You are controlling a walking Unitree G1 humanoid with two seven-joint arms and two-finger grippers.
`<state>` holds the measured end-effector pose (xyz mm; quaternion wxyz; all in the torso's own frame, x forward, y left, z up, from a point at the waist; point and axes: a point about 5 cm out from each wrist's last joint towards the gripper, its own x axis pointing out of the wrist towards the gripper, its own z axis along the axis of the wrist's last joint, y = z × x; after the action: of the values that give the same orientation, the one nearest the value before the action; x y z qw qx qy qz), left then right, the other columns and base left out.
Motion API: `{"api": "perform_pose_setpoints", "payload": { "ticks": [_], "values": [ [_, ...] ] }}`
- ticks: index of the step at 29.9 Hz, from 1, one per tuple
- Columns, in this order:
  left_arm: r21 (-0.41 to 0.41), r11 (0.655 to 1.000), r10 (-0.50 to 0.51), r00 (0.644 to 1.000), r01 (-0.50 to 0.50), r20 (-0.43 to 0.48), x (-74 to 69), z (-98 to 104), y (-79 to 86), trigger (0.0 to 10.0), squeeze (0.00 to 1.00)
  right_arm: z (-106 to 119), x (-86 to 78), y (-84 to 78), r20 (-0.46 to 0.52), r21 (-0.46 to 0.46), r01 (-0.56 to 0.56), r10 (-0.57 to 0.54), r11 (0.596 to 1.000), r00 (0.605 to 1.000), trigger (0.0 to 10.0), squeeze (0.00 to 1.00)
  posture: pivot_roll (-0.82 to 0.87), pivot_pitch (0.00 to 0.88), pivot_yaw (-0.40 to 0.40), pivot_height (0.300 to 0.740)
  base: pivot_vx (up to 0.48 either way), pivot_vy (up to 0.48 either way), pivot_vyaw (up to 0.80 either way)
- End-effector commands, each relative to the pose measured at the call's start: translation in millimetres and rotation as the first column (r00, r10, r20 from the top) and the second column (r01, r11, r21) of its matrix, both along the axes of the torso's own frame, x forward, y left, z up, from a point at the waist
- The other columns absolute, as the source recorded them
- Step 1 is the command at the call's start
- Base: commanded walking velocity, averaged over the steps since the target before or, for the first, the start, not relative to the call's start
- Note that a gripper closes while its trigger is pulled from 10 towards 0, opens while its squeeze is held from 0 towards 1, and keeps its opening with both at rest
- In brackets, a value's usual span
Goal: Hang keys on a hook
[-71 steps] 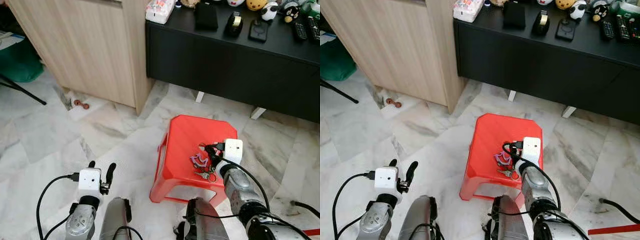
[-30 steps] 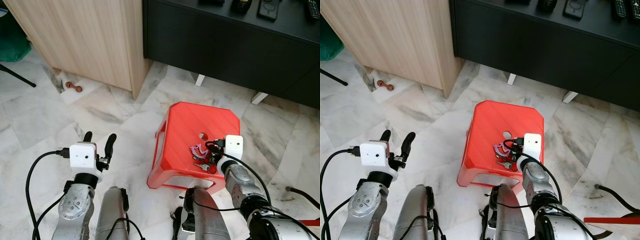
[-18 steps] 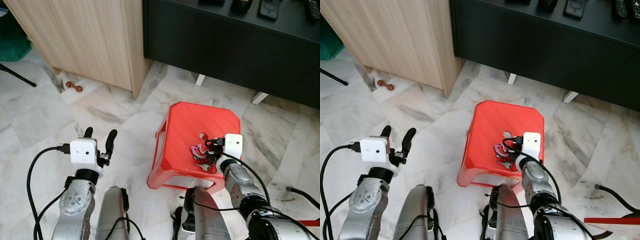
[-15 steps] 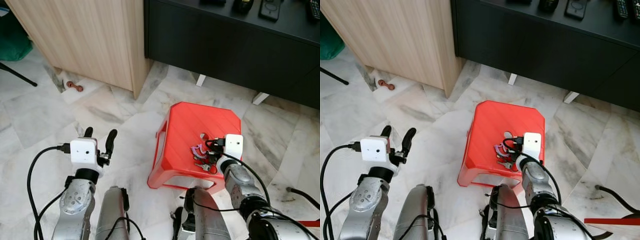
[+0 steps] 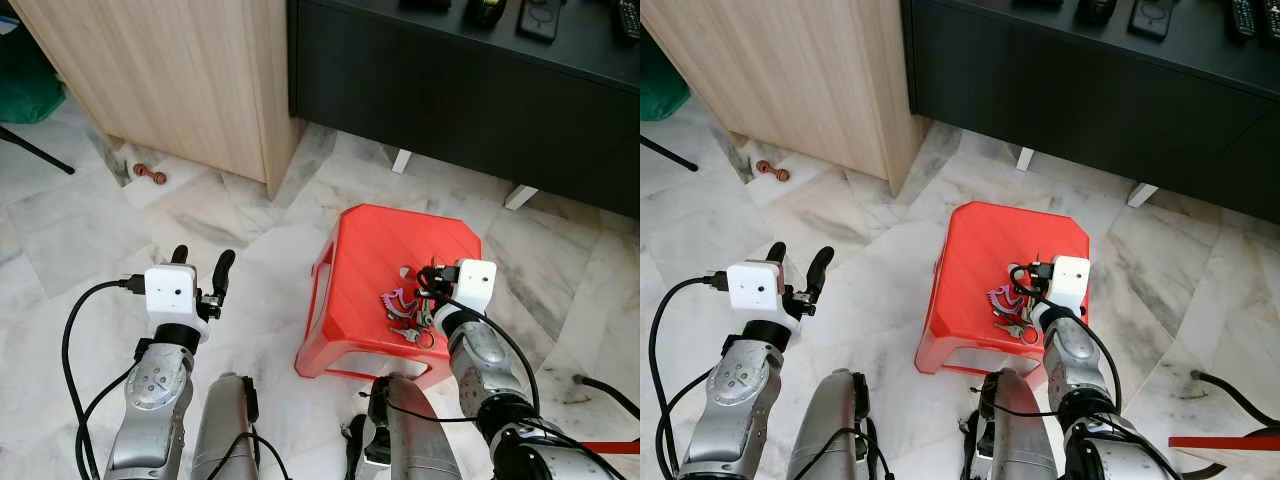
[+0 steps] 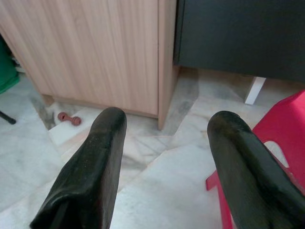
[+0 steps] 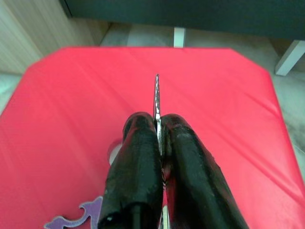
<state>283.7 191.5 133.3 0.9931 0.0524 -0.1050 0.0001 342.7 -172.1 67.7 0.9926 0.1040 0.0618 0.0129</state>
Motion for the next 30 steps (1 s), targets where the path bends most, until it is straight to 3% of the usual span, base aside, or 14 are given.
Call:
{"api": "perform_pose_setpoints", "payload": {
  "ticks": [1, 5, 6, 14, 30],
  "values": [
    [-0.016, 1.0, 0.008, 0.999, -0.009, -0.037, -2.8, -12.3, 4.5, 10.0, 0.0, -10.6, -10.1, -5.5, -0.012, 0.011, 0.022, -0.022, 1.0, 1.0, 0.0, 0.0, 0.16, 0.259, -0.096, 0.613, 0.0, 0.0, 0.0],
    [-0.026, 0.999, 0.028, 0.996, -0.03, -0.086, -3.5, -26.9, 9.9, 10.0, 0.0, -12.2, -16.7, -8.3, 0.018, 0.007, 0.03, -0.03, 1.0, 0.999, 0.0, 0.0, 0.15, 0.23, -0.093, 0.613, 0.0, 0.0, 0.0],
    [-0.032, 0.999, 0.04, 0.994, -0.043, -0.105, -4.8, -33.2, 13.0, 10.0, 0.0, -12.8, -20.9, -9.1, 0.034, -0.002, 0.033, -0.033, 0.999, 0.999, 10.0, 0.0, 0.15, 0.216, -0.091, 0.613, 0.0, 0.0, 0.0],
    [-0.06, 0.997, 0.049, 0.991, -0.057, -0.122, -2.3, -41.1, 15.8, 10.0, 0.0, -10.5, -34.2, -15.0, 0.082, -0.019, 0.062, -0.06, 0.998, 0.995, 10.0, 0.0, 0.13, 0.162, -0.076, 0.613, 0.0, 0.0, 0.0],
    [-0.073, 0.997, 0.024, 0.991, -0.034, -0.13, 11.5, -44.2, 8.7, 10.0, 0.0, 0.3, -26.6, -13.2, 0.091, -0.002, 0.094, -0.093, 0.996, 0.991, 10.0, 0.0, 0.13, 0.103, -0.057, 0.613, -0.061, 0.0, 0.0]
  ]
}}
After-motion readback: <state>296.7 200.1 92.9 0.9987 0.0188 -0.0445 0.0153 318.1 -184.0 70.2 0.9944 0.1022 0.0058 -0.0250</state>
